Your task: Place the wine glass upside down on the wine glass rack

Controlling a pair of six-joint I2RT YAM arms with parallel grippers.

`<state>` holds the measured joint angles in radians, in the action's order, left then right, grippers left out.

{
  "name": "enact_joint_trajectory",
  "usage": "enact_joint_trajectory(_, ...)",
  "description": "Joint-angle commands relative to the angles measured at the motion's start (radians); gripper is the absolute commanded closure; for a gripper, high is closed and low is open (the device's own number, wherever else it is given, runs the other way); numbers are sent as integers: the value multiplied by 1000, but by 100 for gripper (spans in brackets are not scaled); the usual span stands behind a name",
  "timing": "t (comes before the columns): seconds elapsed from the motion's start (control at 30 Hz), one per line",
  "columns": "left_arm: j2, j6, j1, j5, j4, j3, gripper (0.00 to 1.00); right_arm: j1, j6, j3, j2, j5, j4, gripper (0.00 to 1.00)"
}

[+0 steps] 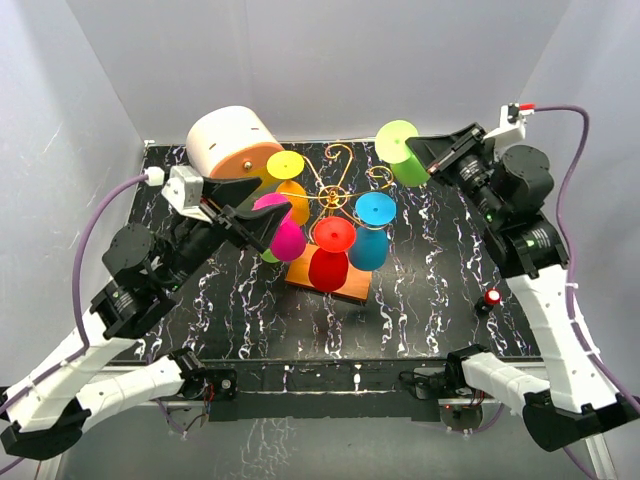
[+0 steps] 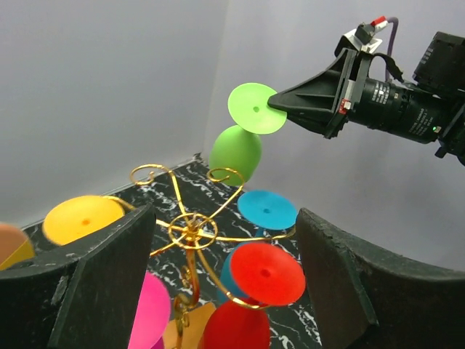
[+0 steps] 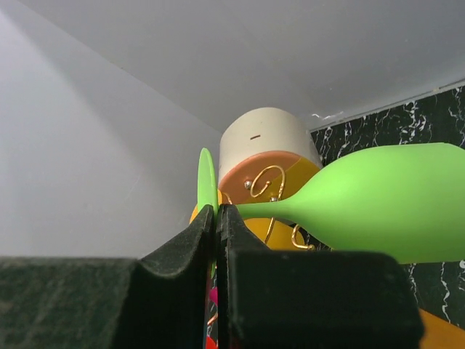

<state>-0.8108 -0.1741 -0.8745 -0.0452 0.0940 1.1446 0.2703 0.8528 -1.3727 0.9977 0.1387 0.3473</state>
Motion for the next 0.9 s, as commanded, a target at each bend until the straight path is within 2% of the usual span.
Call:
enact_joint_trajectory(0.0, 73, 11, -6, -117, -141, -25, 24, 3, 69, 45, 14, 49, -145, 100)
enact_joint_trajectory(0.17, 146, -6, -5, -209, -190, -55, 24, 3, 118, 97, 61, 98, -220, 100)
enact_joint_trajectory(0.3, 180, -17, -5, -226, -169, -89, 24, 3, 135, 108, 99, 155, -242, 100)
enact_joint_trajectory(0.63, 113, -8, -5, -200, -184, -55, 23, 3, 167, 193, 90, 199, -295, 100)
enact_joint_trajectory(0.87, 147, -13, -6, -238, -165, -87, 22, 3, 172, 195, 116, 269, -304, 100)
